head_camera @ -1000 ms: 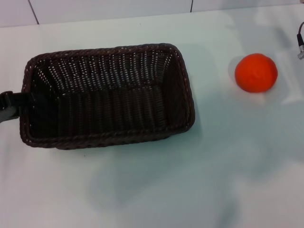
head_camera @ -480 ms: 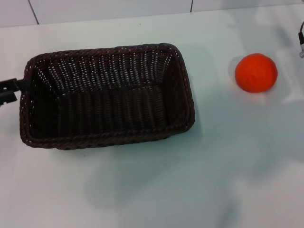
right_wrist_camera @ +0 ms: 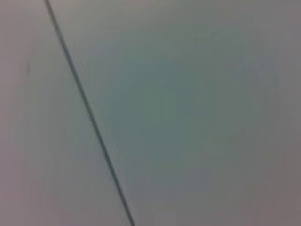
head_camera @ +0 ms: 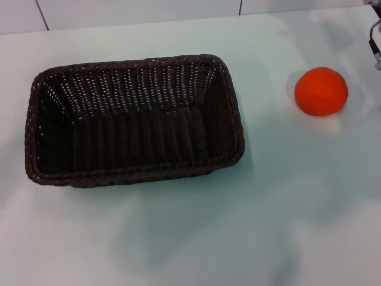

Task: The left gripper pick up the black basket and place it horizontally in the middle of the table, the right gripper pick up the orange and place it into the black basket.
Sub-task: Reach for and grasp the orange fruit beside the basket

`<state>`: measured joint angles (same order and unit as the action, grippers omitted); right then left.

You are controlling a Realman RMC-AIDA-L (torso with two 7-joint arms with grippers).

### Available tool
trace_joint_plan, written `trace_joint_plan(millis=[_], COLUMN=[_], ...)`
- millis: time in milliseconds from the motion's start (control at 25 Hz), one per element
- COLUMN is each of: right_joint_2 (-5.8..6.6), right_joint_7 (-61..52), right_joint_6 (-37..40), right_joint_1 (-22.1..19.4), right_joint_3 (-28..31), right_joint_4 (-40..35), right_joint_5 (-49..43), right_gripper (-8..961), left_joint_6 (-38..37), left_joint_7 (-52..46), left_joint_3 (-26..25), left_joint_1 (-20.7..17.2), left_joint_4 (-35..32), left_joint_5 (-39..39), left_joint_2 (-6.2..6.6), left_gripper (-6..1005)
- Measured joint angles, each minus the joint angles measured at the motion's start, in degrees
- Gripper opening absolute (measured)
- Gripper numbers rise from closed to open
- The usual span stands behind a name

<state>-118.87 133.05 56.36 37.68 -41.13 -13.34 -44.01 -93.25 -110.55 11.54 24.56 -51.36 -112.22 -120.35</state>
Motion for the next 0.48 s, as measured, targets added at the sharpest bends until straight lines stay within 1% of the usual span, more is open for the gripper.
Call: trace_joint_plan(millis=[40, 80, 160, 240, 280, 360, 480], right_joint_2=[0.48, 0.48, 1.13, 1.49, 1.53, 1.47, 0.78], right_joint_7=[-4.8, -4.8, -8.0, -10.0, -10.7, -11.0, -10.5], right_joint_6=[-1.9, -1.9, -2.1, -1.6, -1.2, -0.3, 0.5], right_joint_1=[-0.2, -0.2, -0.5, -0.9, -1.1, -1.7, -2.6], right_joint_3=[-0.9, -0.9, -1.0, -1.1, -1.1, -1.1, -0.5], right_joint_4=[-2.1, -2.1, -3.2, -4.4, -5.0, -6.1, -6.9], right_joint_5=[-2.8, -2.8, -5.1, -6.9, -7.6, -8.4, -8.2], right_gripper=[869, 869, 869, 869, 869, 869, 869], left_joint_6=[0.0, 0.0, -0.4, -1.4, -2.0, -3.1, -4.6], left_joint_7=[7.4, 12.6, 22.6, 33.2, 37.9, 46.9, 56.2], left_joint_3=[-1.5, -2.3, -3.0, -3.0, -3.0, -3.5, -5.1], left_joint_1=[-0.4, -0.8, -1.7, -2.5, -2.9, -3.4, -3.8], left_joint_4=[3.1, 5.5, 9.3, 13.6, 15.8, 22.0, 28.0], left_joint_5=[4.5, 7.9, 14.9, 21.8, 24.5, 29.9, 34.7], left_joint_2=[-0.75, -1.33, -2.38, -3.38, -3.61, -3.67, -3.73], left_gripper=[845, 845, 845, 845, 845, 846, 844])
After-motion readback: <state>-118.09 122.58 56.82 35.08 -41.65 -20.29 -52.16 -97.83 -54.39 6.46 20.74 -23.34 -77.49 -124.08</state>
